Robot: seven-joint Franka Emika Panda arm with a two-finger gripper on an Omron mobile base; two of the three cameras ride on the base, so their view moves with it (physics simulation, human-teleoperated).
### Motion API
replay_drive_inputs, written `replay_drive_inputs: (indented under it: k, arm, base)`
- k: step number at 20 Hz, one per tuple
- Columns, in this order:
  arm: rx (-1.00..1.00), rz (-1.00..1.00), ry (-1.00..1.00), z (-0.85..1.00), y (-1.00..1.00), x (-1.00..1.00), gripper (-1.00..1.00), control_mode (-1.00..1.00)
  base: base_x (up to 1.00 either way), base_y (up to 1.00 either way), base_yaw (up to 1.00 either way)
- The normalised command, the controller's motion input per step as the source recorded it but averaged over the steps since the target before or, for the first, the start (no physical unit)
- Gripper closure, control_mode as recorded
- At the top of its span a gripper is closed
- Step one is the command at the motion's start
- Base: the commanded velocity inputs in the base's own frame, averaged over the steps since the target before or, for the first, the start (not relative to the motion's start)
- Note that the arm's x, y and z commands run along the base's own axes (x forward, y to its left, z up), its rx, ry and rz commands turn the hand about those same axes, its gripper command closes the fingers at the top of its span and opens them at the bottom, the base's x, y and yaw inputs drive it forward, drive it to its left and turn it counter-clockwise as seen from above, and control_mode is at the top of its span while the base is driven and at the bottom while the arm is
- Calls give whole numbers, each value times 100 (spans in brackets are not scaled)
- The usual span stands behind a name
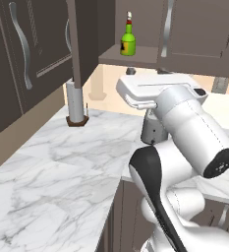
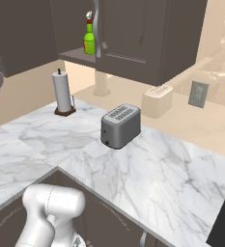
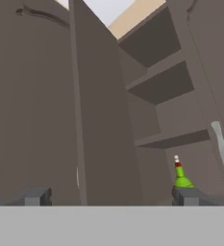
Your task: Pick up the bar soap and spray from the sink, and place them back in the cabinet, and close the cabinet doors.
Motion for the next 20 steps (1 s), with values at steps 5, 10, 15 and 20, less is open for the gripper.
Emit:
replay_drive_inputs:
  k: [5,10,15,20]
  arm:
    - [-3,0,0,-11,9,28,-100,-100]
    - [-5,0,0,-14,14,29,-100,-100]
    - [-5,0,0,-12,21,30,-100,-100]
    - [-4,0,0,-6,23,22,-100,-100]
  base:
    - [0,0,0]
    - [0,0,0]
    - [0,0,0]
    - [0,0,0]
